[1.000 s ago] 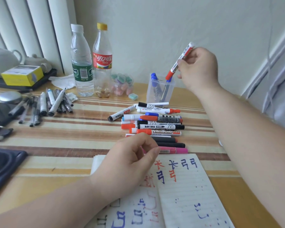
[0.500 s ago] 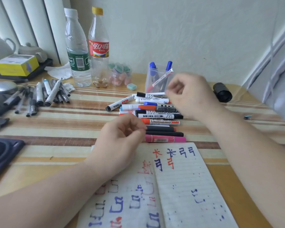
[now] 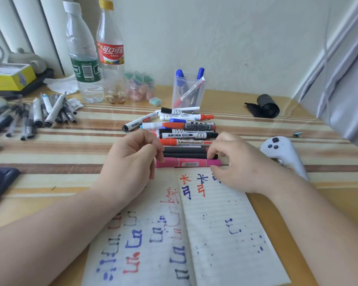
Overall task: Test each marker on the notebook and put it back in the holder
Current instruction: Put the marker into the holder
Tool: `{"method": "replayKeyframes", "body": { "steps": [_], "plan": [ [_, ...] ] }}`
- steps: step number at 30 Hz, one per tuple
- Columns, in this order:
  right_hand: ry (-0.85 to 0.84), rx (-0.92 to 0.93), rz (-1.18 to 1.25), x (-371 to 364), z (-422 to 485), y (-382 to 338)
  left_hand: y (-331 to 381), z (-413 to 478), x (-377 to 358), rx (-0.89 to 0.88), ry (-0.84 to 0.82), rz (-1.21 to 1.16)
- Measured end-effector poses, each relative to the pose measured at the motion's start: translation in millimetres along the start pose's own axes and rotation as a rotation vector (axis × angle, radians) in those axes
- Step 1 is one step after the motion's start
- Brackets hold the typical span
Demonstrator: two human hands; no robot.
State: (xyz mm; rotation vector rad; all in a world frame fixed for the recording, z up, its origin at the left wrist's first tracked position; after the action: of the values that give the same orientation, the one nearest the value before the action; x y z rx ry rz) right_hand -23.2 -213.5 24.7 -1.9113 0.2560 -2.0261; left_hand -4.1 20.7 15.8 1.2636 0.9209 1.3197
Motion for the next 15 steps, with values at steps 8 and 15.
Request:
{"method": "replayKeyframes", "body": {
  "steps": [8,15],
  "plan": [
    [-0.083,0.025,0.064,2,5,10,-2,-14,-5,0.02,-0.206,0.515],
    [0.079,0.099,0.555,14,-6,14,38,-11,-3,0.32,-0.38,0.627]
  ]
}}
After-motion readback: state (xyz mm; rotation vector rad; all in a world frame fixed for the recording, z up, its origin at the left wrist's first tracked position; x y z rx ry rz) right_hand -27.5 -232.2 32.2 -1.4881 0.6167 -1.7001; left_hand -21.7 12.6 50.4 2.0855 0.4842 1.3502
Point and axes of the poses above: each hand's wrist, its own z-axis towards the middle knuckle, its own x-axis out of the back of the hand, y = z × x, the point moved 3 cm from there along z, towards the middle knuckle, and after that the axes turned 2 degrees about z, right-handed, at the moved point
